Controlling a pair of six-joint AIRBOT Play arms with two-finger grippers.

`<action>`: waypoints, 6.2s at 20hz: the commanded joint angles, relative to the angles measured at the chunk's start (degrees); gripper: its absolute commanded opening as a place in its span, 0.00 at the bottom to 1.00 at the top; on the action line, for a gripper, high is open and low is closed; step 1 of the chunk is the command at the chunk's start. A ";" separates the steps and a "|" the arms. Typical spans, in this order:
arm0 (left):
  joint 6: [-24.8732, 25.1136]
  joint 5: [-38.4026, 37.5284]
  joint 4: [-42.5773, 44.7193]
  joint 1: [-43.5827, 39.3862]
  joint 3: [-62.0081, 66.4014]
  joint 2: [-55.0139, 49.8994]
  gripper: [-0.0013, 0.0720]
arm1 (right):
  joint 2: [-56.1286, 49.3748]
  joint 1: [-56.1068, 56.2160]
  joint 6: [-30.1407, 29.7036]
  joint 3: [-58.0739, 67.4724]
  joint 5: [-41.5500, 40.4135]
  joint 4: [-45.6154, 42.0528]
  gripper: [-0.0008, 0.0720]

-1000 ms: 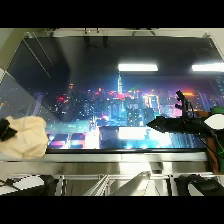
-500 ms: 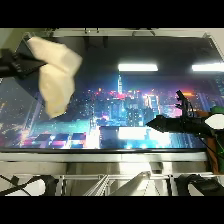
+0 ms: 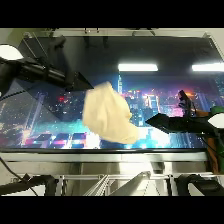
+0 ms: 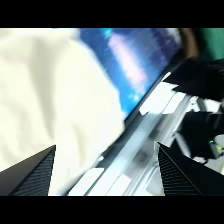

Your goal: Fold the shirts.

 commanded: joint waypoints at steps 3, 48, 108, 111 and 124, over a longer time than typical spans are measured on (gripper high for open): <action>-2.45 0.50 7.08 0.81 0.09 -5.75 1.00 | -2.86 -10.43 -5.40 0.55 1.16 -0.02 0.67; 5.77 -1.42 -11.32 9.40 22.67 19.50 0.06 | 8.96 -10.36 -16.28 47.50 4.11 10.73 0.04; 3.98 -12.74 -57.61 39.19 -2.21 34.62 0.06 | -0.81 -45.09 -24.00 38.84 27.26 65.24 0.04; 5.09 -11.41 -70.07 53.27 5.20 35.39 0.05 | 6.27 -48.83 -25.94 46.60 14.84 66.14 0.04; 3.19 -6.45 -15.69 33.14 18.01 8.74 0.05 | -8.15 -15.89 -18.16 40.63 -0.85 17.55 0.04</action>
